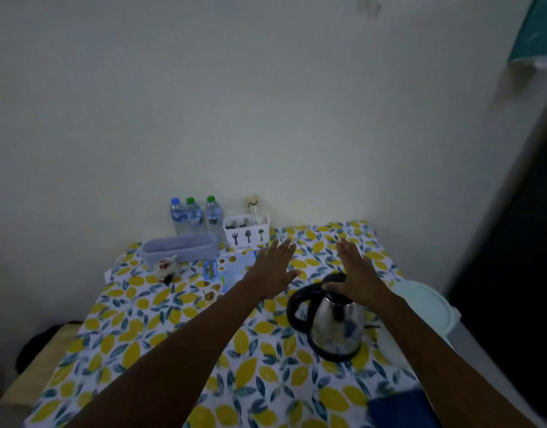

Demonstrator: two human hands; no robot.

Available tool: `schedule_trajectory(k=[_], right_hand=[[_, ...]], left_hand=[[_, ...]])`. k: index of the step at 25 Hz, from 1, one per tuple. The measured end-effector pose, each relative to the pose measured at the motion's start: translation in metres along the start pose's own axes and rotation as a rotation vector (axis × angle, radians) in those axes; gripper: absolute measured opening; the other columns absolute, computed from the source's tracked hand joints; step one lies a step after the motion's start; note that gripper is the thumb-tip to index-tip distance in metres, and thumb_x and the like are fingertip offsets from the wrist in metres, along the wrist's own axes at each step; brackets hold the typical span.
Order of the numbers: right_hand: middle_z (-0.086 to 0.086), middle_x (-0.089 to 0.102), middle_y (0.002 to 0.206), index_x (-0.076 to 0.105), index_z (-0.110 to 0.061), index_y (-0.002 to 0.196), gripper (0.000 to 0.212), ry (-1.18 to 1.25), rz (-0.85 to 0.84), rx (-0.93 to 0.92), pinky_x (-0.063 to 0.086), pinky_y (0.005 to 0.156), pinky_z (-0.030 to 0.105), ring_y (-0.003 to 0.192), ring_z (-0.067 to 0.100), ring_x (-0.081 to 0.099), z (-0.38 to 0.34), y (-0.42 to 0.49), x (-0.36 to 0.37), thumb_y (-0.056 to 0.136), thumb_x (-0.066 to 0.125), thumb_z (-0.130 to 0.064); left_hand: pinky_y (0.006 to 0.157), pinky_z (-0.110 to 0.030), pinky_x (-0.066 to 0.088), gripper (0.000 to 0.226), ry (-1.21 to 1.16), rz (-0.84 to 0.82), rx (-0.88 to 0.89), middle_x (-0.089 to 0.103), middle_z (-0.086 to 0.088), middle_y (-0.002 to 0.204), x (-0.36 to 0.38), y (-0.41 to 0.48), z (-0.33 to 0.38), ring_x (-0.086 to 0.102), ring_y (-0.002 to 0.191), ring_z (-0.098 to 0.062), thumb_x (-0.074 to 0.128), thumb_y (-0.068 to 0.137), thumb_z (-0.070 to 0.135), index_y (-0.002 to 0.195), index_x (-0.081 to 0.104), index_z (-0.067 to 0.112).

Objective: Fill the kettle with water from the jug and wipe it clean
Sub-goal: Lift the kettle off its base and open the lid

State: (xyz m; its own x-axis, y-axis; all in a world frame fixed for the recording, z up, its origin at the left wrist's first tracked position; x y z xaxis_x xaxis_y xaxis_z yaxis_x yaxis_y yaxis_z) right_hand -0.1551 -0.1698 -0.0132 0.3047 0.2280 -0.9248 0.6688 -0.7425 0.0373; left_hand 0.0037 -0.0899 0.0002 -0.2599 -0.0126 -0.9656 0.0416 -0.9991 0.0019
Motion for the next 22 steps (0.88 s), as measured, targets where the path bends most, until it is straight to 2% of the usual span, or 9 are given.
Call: schedule_trajectory(k=[5, 8, 10, 11, 12, 15, 18, 20, 22], right_hand=[[0.006, -0.011, 0.162, -0.006, -0.013, 0.151, 0.109, 0.001, -0.133, 0.085, 0.011, 0.12, 0.05, 0.149, 0.024, -0.009, 0.034, -0.022, 0.055, 0.081, 0.066, -0.054], [0.007, 0.005, 0.163, 0.004, -0.012, 0.152, 0.106, -0.026, -0.003, 0.081, 0.02, 0.117, 0.049, 0.149, 0.027, 0.002, 0.038, -0.026, 0.066, 0.078, 0.071, -0.049], [0.007, 0.019, 0.16, 0.016, -0.013, 0.151, 0.104, 0.069, 0.097, 0.096, 0.026, 0.114, 0.051, 0.148, 0.031, 0.012, 0.042, -0.028, 0.067, 0.073, 0.079, -0.039], [0.007, 0.023, 0.159, 0.02, -0.013, 0.15, 0.103, 0.129, 0.127, 0.098, 0.028, 0.114, 0.053, 0.147, 0.032, 0.015, 0.042, -0.029, 0.068, 0.07, 0.082, -0.033], [0.008, 0.025, 0.158, 0.022, -0.013, 0.15, 0.102, 0.177, 0.149, 0.095, 0.028, 0.114, 0.054, 0.147, 0.033, 0.016, 0.042, -0.029, 0.069, 0.069, 0.083, -0.028], [0.008, 0.028, 0.157, 0.024, -0.013, 0.149, 0.1, 0.249, 0.172, 0.114, 0.026, 0.115, 0.056, 0.146, 0.034, 0.016, 0.046, -0.028, 0.072, 0.068, 0.083, -0.019], [0.008, 0.028, 0.156, 0.026, -0.015, 0.148, 0.096, 0.334, 0.211, 0.133, 0.033, 0.111, 0.058, 0.145, 0.034, 0.019, 0.047, -0.033, 0.07, 0.07, 0.081, -0.01], [-0.002, 0.026, 0.154, 0.026, -0.017, 0.148, 0.095, 0.366, 0.25, 0.104, 0.036, 0.109, 0.058, 0.145, 0.033, 0.021, 0.046, -0.04, 0.063, 0.071, 0.08, -0.007], [-0.015, 0.017, 0.15, 0.023, -0.022, 0.149, 0.098, 0.369, 0.257, 0.075, 0.037, 0.109, 0.055, 0.146, 0.03, 0.018, 0.039, -0.049, 0.061, 0.072, 0.08, -0.008]], left_hand=[[0.121, -0.05, 0.003, 0.069, -0.065, -0.159, -0.023, -0.004, -0.006, 0.163, 0.073, 0.007, 0.007, -0.008, 0.15, -0.03, 0.036, 0.1, 0.045, 0.153, 0.002, 0.015], [0.121, -0.05, 0.015, 0.068, -0.197, -0.171, -0.05, 0.011, -0.011, 0.162, 0.1, 0.015, 0.015, 0.005, 0.149, -0.031, 0.043, 0.099, 0.041, 0.152, 0.011, 0.012], [0.108, -0.045, 0.036, 0.056, -0.318, -0.107, -0.08, 0.037, -0.017, 0.148, 0.108, 0.021, 0.018, 0.034, 0.137, -0.035, 0.049, 0.098, 0.034, 0.144, 0.03, 0.008], [0.095, -0.04, 0.042, 0.045, -0.371, -0.061, -0.096, 0.047, -0.017, 0.134, 0.109, 0.024, 0.018, 0.046, 0.122, -0.035, 0.051, 0.097, 0.031, 0.135, 0.04, 0.008], [0.083, -0.036, 0.042, 0.035, -0.419, -0.025, -0.106, 0.052, -0.015, 0.12, 0.109, 0.025, 0.016, 0.052, 0.108, -0.033, 0.053, 0.097, 0.029, 0.125, 0.046, 0.009], [0.071, -0.031, 0.036, 0.023, -0.521, 0.015, -0.118, 0.055, -0.014, 0.102, 0.112, 0.029, 0.01, 0.05, 0.082, -0.025, 0.056, 0.095, 0.024, 0.108, 0.05, 0.006], [0.063, -0.025, 0.028, 0.022, -0.549, 0.071, -0.077, 0.05, -0.008, 0.091, 0.111, 0.026, 0.016, 0.043, 0.075, -0.02, 0.056, 0.096, 0.023, 0.106, 0.051, 0.003], [0.058, -0.022, 0.027, 0.023, -0.56, 0.132, -0.046, 0.046, -0.003, 0.087, 0.108, 0.018, 0.023, 0.041, 0.073, -0.018, 0.056, 0.096, 0.025, 0.105, 0.051, 0.004], [0.059, -0.023, 0.028, 0.022, -0.57, 0.181, -0.049, 0.046, -0.002, 0.086, 0.105, 0.007, 0.021, 0.043, 0.073, -0.019, 0.056, 0.096, 0.025, 0.105, 0.051, 0.006]])
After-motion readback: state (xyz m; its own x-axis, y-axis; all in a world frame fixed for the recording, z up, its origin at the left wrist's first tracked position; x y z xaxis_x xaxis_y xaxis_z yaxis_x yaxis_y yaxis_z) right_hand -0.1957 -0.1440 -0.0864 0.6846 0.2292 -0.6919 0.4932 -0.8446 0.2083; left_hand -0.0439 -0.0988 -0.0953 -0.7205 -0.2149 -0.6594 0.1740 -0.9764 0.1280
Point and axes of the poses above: each hand's wrist, its own y-axis towards the middle knuckle, its own x-axis out of the palm, z = x × y, the point moved 9 cm from there along y, towards the middle knuckle
